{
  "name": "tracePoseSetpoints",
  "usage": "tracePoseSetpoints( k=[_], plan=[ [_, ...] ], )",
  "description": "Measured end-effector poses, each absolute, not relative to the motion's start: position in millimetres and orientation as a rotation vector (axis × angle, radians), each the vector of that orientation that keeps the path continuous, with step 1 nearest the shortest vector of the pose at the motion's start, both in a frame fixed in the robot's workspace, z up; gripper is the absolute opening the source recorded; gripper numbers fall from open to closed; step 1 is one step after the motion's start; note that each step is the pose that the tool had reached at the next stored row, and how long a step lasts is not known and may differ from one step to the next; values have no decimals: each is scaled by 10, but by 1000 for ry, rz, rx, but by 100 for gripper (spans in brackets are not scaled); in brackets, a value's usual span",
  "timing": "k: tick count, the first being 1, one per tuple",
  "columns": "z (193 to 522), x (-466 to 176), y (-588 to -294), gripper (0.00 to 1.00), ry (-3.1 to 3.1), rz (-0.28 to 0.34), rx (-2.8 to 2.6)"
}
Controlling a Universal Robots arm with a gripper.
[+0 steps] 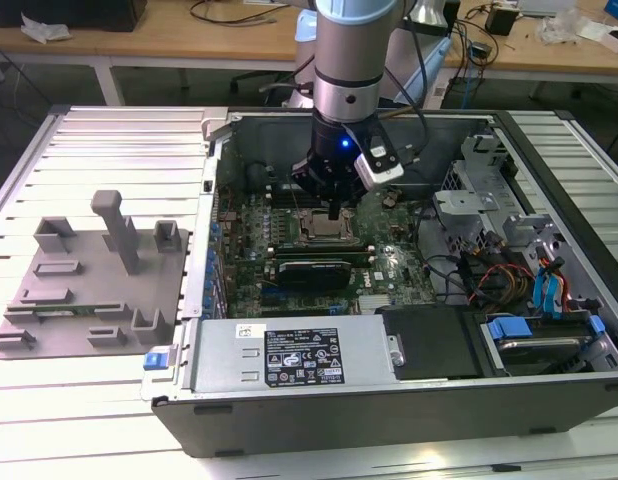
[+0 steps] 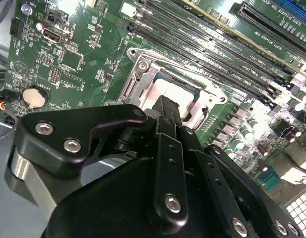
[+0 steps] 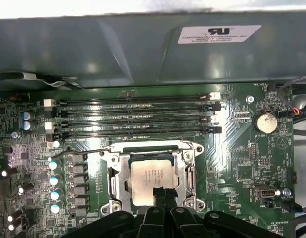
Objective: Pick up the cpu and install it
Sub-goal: 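Close the cpu cover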
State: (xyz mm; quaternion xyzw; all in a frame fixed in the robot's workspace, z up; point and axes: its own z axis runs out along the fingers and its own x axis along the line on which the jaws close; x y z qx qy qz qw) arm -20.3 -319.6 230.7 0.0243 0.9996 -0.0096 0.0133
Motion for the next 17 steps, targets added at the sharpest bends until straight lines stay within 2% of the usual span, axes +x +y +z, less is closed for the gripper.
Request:
tracePoseSetpoints(
  k=[17],
  plan=[
    [2306,-279,-3196,11,3113,-46,73]
  ],
)
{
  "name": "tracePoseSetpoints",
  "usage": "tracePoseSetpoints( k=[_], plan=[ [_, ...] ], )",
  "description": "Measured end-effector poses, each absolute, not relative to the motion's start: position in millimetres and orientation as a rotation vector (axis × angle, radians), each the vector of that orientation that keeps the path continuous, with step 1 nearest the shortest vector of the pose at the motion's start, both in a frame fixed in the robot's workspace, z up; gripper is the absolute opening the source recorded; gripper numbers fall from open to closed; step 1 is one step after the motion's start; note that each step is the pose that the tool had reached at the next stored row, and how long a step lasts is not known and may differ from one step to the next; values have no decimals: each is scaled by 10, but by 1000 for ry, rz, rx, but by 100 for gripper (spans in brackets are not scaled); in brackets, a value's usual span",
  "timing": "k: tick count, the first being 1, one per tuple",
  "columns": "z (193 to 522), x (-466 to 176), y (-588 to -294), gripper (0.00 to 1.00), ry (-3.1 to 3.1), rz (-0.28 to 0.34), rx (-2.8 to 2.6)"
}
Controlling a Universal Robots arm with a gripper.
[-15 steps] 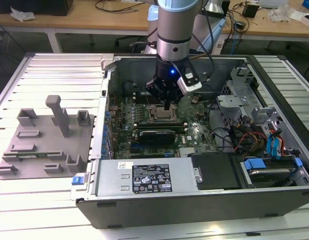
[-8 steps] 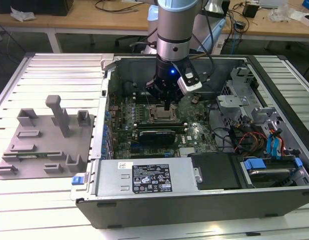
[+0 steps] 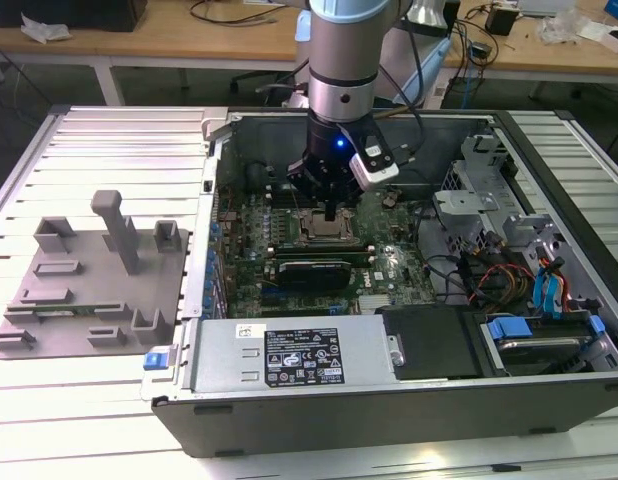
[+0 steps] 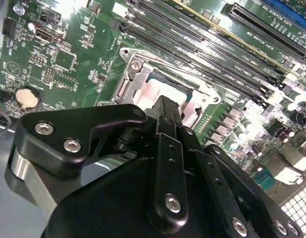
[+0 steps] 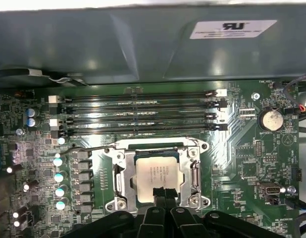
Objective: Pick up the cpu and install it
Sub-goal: 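Close the cpu cover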
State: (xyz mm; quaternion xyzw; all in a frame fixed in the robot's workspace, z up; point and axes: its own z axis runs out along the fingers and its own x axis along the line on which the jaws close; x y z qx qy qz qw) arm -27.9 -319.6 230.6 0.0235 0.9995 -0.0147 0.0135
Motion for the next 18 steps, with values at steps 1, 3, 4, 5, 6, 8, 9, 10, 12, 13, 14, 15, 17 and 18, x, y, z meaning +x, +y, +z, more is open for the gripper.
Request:
tracePoseSetpoints(
  k=[1,3,4,5,6,8,9,10,12,13,14,15,17,18],
  plan=[
    [2306,-292,-3196,11,3113,-46,74],
    [2306,-320,-3196,11,3113,-46,74],
    [2305,-332,-3196,11,3113,-46,74],
    [2305,-341,-3196,11,3113,-46,74],
    [2305,-355,-3196,11,3113,-46,73],
    [2305,-380,-3196,11,3113,-46,73],
    [2305,-395,-3196,11,3113,-46,73],
    [2305,-413,-3196,11,3113,-46,74],
    [2304,-427,-3196,11,3113,-46,73],
    [2304,-433,-3196,11,3113,-46,74],
    [2305,-437,-3196,11,3113,-46,73],
    [2304,-449,-3196,11,3113,-46,73],
    [2304,-477,-3196,11,3113,-46,73],
    [2304,-486,-3196,11,3113,-46,73]
  ],
)
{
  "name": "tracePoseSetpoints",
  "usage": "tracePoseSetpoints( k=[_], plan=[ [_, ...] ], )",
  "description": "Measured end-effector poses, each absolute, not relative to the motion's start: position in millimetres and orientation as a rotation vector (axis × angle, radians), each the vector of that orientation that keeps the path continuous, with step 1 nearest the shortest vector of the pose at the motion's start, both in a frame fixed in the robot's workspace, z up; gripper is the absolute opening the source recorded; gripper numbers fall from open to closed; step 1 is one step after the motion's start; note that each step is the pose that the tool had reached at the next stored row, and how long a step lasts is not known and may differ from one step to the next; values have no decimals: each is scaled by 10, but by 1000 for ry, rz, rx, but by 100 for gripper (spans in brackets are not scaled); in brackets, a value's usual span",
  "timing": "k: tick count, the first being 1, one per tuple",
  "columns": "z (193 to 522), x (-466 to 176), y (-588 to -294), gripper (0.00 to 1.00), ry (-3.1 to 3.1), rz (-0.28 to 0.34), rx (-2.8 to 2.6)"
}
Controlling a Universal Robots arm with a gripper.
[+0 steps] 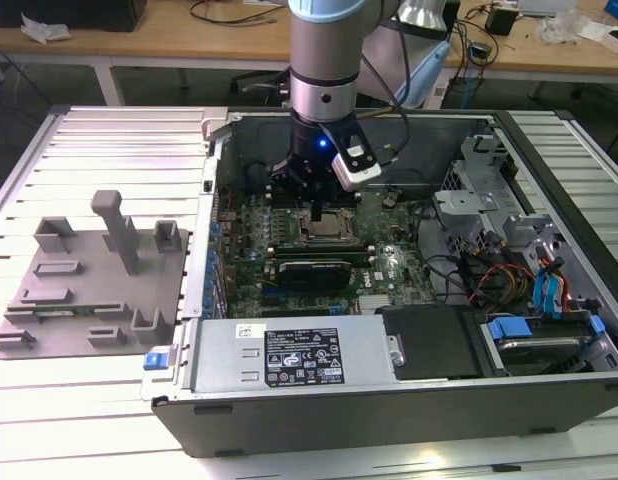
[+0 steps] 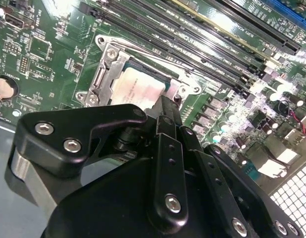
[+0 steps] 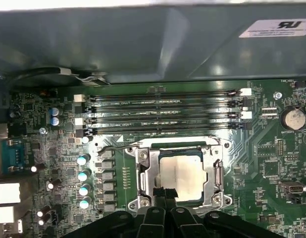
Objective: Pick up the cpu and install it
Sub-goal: 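Close the cpu cover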
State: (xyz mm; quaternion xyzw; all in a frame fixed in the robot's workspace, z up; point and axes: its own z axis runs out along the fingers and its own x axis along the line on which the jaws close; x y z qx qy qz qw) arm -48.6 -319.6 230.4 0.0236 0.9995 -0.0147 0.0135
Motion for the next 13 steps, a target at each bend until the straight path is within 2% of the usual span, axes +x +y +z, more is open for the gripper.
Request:
tracePoseSetpoints(
  k=[13],
  plan=[
    [2171,-557,-3196,11,3113,-42,-26]
  ],
)
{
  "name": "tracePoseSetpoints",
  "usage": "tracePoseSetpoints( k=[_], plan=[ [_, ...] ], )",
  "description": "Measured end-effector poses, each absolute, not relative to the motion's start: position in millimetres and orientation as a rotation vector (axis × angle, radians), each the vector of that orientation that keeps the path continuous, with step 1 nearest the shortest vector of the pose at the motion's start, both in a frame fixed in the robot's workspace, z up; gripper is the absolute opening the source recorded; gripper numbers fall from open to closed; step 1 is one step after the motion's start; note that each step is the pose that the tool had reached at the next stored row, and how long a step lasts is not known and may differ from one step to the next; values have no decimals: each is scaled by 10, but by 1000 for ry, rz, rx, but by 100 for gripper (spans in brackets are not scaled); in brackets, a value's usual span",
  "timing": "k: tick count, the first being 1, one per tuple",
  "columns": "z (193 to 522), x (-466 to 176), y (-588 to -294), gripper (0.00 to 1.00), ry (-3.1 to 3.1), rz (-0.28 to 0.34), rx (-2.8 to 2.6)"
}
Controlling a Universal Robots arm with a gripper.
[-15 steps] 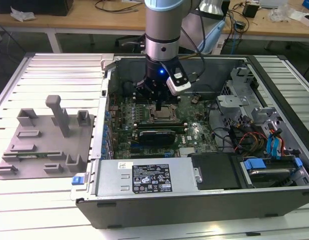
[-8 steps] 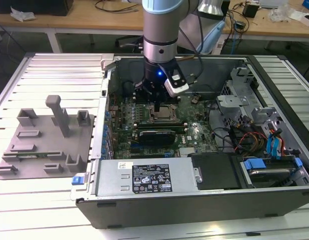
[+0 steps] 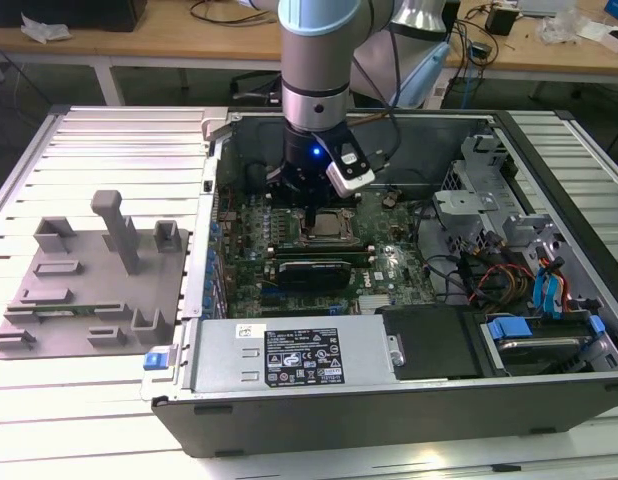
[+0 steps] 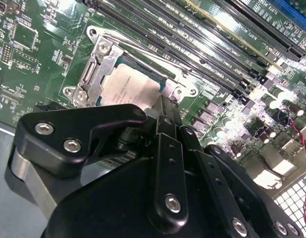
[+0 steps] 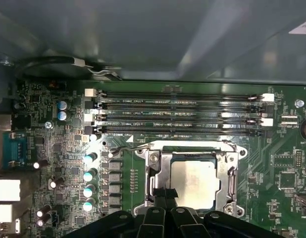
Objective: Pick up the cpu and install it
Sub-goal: 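Close the cpu cover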
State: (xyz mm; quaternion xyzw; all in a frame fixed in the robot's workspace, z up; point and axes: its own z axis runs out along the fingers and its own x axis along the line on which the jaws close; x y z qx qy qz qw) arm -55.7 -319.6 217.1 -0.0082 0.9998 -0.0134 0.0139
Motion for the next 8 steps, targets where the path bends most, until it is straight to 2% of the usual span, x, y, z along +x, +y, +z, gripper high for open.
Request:
tracePoseSetpoints(
  k=[8],
  plan=[
    [2101,-593,-3196,11,3113,-42,-25]
  ],
)
